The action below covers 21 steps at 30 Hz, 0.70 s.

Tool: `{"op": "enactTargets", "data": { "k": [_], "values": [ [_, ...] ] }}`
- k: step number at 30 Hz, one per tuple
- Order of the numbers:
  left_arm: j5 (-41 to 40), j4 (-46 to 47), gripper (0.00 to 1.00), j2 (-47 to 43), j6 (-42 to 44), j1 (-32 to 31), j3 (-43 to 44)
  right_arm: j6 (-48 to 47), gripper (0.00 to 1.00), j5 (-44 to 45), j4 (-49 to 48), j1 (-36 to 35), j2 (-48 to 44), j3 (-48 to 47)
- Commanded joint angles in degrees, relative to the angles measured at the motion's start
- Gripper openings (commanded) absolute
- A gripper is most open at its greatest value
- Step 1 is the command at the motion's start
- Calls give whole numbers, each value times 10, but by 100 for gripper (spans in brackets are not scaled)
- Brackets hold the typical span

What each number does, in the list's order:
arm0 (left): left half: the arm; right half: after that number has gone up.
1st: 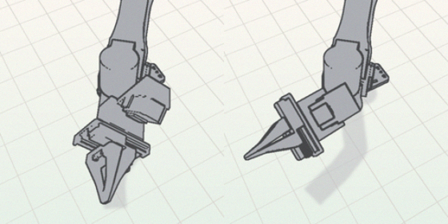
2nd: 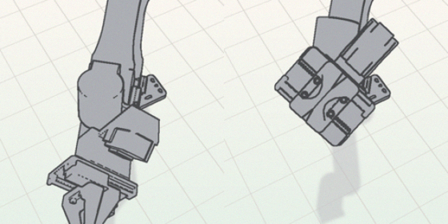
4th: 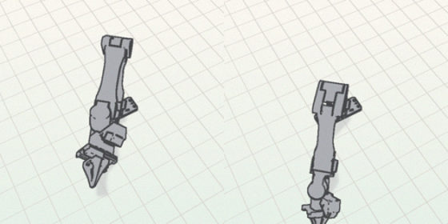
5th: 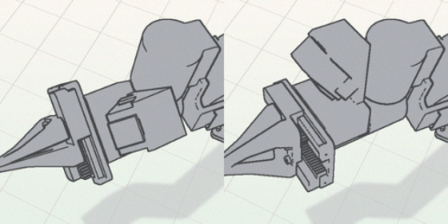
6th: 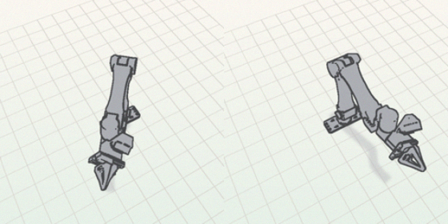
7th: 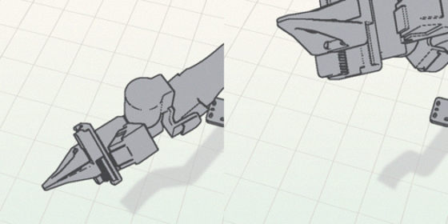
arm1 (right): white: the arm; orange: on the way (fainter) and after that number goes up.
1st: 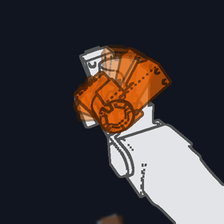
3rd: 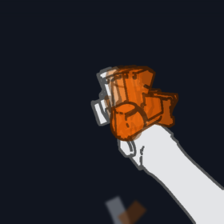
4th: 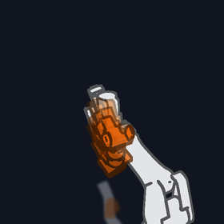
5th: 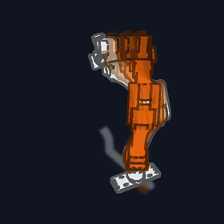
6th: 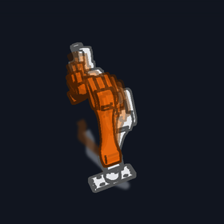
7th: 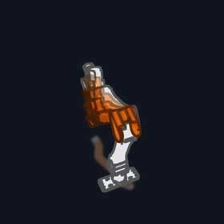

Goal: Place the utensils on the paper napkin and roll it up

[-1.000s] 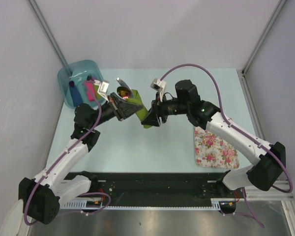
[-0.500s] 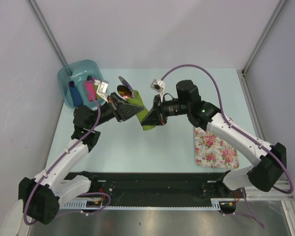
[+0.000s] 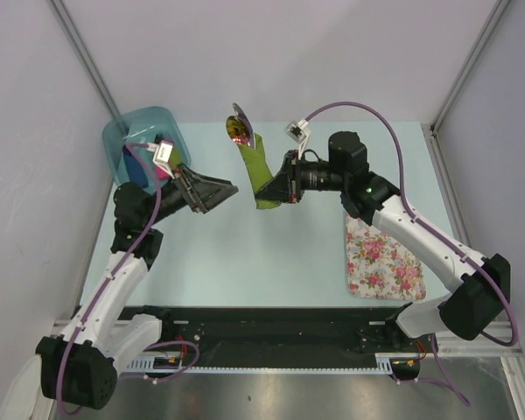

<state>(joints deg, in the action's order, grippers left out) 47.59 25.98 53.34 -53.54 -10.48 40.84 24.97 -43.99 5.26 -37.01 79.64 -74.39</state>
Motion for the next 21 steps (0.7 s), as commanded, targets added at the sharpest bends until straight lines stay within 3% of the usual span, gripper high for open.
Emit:
{"op": "enactTargets", "data": {
  "k": [1, 3, 6, 17, 21],
  "values": [
    [57, 101, 83, -5, -45, 3, -7, 45, 0, -3, -100, -4, 5, -30],
    [56, 194, 84, 0, -108, 1, -29, 53, 0, -4, -114, -9, 9, -29],
    [44, 232, 83, 18, -138, -4, -33, 60, 0, -9, -126, -18, 11, -28],
    [5, 232, 82, 58, -135, -65, -10, 74, 0, -12, -148, -41, 18, -25],
    [-6, 248, 76, 70, -151, -75, -10, 76, 0, -13, -154, -44, 19, -23]
  ]
}}
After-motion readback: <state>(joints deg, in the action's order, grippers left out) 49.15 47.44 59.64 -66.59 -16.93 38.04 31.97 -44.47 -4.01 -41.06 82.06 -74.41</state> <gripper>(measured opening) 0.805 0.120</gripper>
